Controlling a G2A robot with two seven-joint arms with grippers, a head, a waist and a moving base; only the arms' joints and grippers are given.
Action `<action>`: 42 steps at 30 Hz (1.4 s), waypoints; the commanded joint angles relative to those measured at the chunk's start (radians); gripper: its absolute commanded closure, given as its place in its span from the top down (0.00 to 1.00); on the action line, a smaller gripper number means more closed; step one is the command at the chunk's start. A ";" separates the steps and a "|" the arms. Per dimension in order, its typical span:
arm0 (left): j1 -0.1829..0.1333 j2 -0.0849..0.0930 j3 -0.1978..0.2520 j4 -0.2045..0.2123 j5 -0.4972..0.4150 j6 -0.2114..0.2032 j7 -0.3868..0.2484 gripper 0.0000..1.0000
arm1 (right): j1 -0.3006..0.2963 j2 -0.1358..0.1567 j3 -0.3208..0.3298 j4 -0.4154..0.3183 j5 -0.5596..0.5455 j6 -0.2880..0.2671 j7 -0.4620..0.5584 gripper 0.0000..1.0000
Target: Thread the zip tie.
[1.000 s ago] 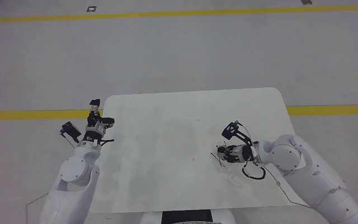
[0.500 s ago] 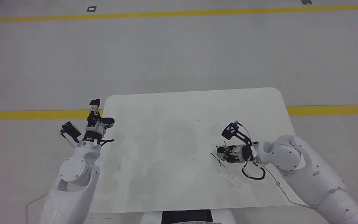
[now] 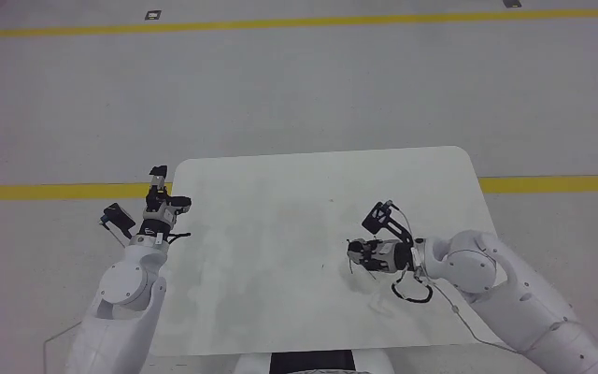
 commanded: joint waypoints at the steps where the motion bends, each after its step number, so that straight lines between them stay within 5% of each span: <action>1: 0.000 0.000 0.000 0.000 0.000 0.000 0.000 1.00 | 0.012 0.009 -0.017 -0.003 0.036 0.000 -0.017 0.00; 10: 0.000 0.000 0.000 0.000 0.000 0.000 0.000 1.00 | 0.068 0.036 -0.083 0.000 0.196 0.000 -0.081 0.00; 20: 0.000 0.000 0.000 0.000 0.000 0.000 0.000 1.00 | 0.097 0.025 -0.076 0.064 0.410 0.000 -0.097 0.00; 33: 0.000 0.000 0.000 0.000 0.000 0.000 0.000 1.00 | 0.095 0.024 -0.076 0.063 0.413 0.001 -0.103 0.00; 42: -0.060 -0.012 0.099 0.012 0.028 0.033 -0.028 1.00 | 0.065 -0.002 -0.039 0.142 0.557 0.000 -0.283 0.00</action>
